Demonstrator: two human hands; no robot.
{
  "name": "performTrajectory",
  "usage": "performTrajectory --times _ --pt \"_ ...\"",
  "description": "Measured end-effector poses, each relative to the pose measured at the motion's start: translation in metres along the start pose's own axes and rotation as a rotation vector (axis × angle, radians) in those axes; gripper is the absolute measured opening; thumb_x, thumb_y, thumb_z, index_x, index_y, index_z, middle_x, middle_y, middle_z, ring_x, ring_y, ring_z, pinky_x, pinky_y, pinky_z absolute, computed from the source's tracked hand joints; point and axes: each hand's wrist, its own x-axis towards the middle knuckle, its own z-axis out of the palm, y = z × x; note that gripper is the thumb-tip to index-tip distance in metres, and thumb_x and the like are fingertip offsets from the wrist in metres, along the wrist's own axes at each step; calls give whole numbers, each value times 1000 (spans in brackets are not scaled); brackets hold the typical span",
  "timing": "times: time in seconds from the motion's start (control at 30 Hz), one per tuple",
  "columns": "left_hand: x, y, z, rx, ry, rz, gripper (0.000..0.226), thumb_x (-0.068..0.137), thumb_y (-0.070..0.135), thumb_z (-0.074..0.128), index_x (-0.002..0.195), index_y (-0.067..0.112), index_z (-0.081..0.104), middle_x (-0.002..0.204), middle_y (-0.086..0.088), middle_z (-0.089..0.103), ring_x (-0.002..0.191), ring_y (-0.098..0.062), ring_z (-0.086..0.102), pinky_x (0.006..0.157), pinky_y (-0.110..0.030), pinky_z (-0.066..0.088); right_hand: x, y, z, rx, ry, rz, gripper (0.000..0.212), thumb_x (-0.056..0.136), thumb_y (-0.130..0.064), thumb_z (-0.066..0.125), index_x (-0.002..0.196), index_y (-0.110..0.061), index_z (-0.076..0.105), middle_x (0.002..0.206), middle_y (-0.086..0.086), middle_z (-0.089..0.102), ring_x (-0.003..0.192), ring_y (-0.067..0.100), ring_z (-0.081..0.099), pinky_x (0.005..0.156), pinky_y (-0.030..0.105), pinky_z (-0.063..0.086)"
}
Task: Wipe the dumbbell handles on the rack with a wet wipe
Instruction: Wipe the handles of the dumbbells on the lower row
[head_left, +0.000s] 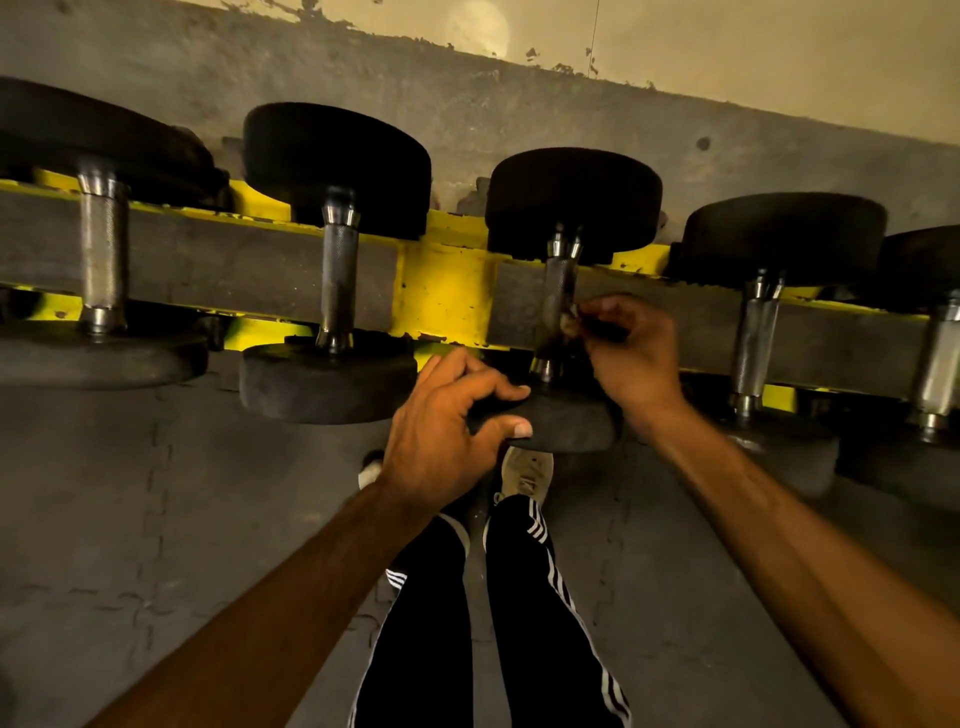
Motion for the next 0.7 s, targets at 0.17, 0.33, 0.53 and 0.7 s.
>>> performTrajectory --times 0.17,0.33,0.53,0.7 --pt "0 0 1 -7 7 3 33 72 42 78 102 30 75 100 10 59 105 -17 58 83 -44 52 55 4 2 557 -49 426 28 93 4 56 112 -12 69 104 5 73 95 18 70 68 25 57" --pt "0 0 1 -7 13 8 33 72 44 77 102 30 75 100 10 59 105 -18 58 83 -43 52 49 28 -19 441 -317 614 31 91 5 50 111 -9 68 97 8 76 85 21 73 71 33 58" --pt "-1 2 0 6 9 12 37 73 48 73 104 29 75 101 11 60 106 -16 58 85 -40 52 18 10 -10 -36 -13 -81 20 79 -3 79 83 -22 75 84 -13 74 84 0 70 76 18 55" --pt "-1 0 1 -6 8 21 34 74 41 79 105 29 75 102 9 60 106 -18 59 85 -44 52 38 -14 5 -402 35 -648 15 90 -12 67 101 -12 77 106 1 74 101 11 67 92 31 52"
